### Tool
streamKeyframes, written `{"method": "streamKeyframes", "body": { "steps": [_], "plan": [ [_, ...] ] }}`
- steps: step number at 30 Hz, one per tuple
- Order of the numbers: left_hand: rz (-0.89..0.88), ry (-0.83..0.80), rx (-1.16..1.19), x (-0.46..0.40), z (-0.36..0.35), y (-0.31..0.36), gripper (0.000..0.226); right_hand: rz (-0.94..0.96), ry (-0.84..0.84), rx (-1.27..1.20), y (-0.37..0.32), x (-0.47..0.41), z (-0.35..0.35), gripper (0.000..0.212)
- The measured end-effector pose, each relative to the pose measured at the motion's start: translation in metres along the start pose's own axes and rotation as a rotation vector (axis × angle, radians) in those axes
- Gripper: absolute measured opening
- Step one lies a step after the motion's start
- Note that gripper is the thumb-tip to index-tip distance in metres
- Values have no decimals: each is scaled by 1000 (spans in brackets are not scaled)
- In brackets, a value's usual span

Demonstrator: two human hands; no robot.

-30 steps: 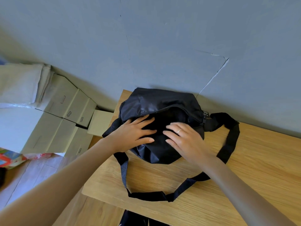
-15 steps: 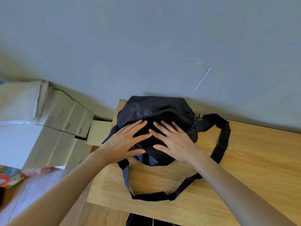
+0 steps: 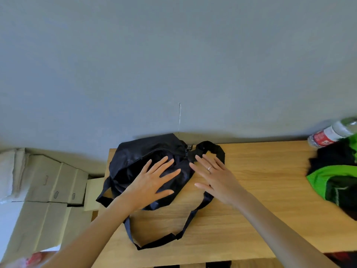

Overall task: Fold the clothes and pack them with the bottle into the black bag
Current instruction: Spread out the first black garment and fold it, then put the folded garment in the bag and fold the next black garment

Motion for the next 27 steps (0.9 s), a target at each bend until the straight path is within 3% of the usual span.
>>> {"method": "streamKeyframes", "body": {
  "steps": [7,12,16,27],
  "plan": [
    [-23,-29,114,-82,1,89,69,-121,21,-71,95,66,-13,91],
    [-21,-137,109,-152,-19,170,65,-232,-24,-99,185,128,-29,83],
    [-48,-171,132,-210,-25,242,61,-340,-23,-105,266,182,-44,56],
    [-174,-291,103,-351,-78,405,61,-634,42,-96,446,295,-97,43]
  ]
}}
Point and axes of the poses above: each hand's wrist, its own x-axis away from the middle knuckle, its own z-axis out of the back of the hand, y = z × x, the point moved 10 cm from there along -x, towards the middle knuckle, and after that the axes turned 7 degrees about x, right-handed, at the moved point
